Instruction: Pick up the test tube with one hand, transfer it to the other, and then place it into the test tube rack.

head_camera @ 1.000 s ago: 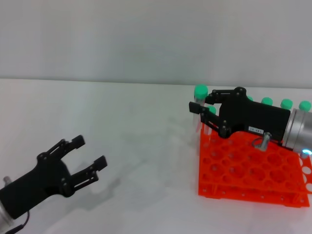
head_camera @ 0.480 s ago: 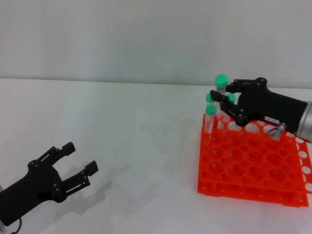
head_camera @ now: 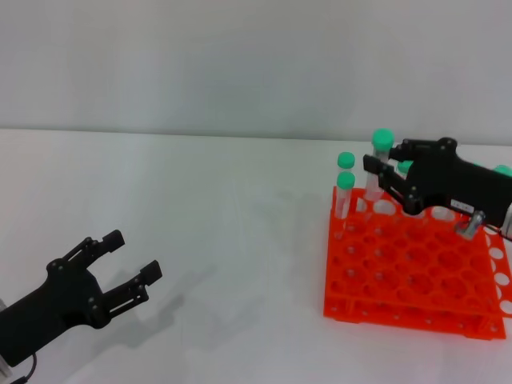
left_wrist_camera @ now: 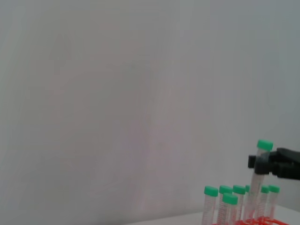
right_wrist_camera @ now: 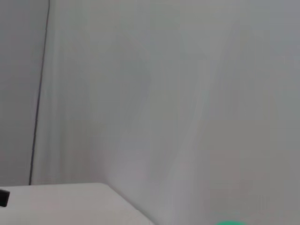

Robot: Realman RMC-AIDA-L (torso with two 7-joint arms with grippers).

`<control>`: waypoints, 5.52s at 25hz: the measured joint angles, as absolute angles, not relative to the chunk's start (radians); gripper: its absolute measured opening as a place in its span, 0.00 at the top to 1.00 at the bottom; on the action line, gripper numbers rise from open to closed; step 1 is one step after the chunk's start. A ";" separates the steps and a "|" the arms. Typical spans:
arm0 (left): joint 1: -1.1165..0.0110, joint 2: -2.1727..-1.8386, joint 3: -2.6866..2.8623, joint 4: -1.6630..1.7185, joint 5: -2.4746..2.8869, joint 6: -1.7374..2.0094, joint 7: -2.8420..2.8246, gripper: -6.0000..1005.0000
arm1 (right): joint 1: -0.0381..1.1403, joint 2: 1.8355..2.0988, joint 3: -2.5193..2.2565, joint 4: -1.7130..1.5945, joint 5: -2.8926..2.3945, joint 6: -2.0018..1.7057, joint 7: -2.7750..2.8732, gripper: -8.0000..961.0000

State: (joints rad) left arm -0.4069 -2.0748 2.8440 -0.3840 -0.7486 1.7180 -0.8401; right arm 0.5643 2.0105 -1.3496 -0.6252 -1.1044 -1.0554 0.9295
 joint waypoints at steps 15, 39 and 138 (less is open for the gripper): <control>-0.418 -2.075 2.844 -0.381 -0.749 1.705 -0.840 0.11 | 0.572 2.028 -1.390 -0.541 -1.039 -1.053 0.871 0.72; -0.436 -2.077 2.844 -0.369 -0.749 1.678 -0.838 0.11 | 0.640 2.028 -1.430 -0.421 -0.903 -1.032 0.718 0.70; -0.327 -2.081 2.840 -0.139 -1.314 1.480 -0.485 0.11 | 0.278 2.002 -0.810 -0.230 -0.796 -1.460 0.342 0.32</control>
State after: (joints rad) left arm -0.3270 -2.0812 2.8400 -0.1386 -1.3142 1.4798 -0.4846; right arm 0.2780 2.0018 -0.8104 -0.2302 -0.7957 -1.4597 0.3419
